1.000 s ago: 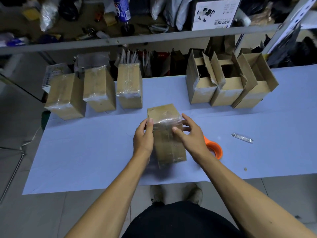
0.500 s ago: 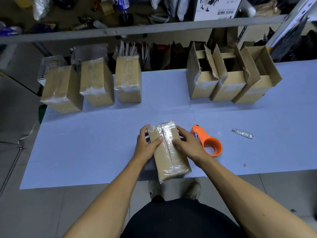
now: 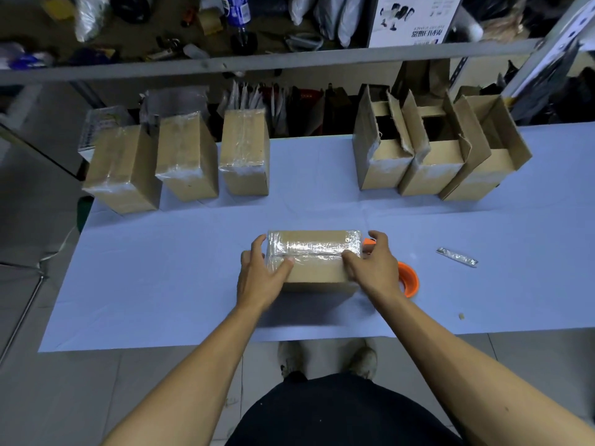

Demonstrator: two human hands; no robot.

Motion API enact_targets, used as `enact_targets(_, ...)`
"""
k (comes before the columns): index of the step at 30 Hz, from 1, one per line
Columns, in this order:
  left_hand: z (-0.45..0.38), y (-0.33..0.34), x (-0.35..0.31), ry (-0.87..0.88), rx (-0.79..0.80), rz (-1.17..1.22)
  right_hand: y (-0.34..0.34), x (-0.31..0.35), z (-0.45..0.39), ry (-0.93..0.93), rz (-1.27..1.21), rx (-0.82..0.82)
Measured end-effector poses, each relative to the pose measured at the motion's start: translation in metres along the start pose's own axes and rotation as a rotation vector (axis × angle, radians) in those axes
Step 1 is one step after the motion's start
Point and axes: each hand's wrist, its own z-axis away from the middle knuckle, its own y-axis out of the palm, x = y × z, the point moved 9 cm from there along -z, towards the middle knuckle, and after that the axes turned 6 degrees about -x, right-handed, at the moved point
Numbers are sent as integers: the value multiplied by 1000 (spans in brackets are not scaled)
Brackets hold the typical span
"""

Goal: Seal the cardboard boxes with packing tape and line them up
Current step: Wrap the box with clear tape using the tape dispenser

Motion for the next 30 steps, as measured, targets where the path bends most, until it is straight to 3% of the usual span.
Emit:
enact_targets(4,-5,0,-17,229,135,-14,11,4,-3,-18,-114,160)
enact_targets(6,-6,1,-26,306,146,-50,9,6,-5,-26,-50,165)
enact_targets(10,-3,0,-29,280,127,-363,-8,-1,-9,18,127,-33)
enact_targets(13,7,15,-30,269,253,-505,4,-8,-6,61,-44,4)
enact_targets(16,12,26,-36,264,294,-421,14,-4,-3,44,-91,85)
enact_targets(19,21,39,-65,568,290,-549,22,0,0,-1,-148,180)
enact_targets(21,33,57,-71,794,360,-693,11,-4,-3,-38,-66,121)
enact_targets(22,35,62,-67,821,389,-725,2,-10,-6,-51,56,66)
enact_targets(25,32,67,-51,740,392,-722,-18,-42,-14,-16,464,17)
enact_targets(27,31,68,-50,737,367,-740,-19,-59,-14,27,524,58)
enact_targets(30,30,70,-50,720,355,-726,-3,-60,-11,-54,522,140)
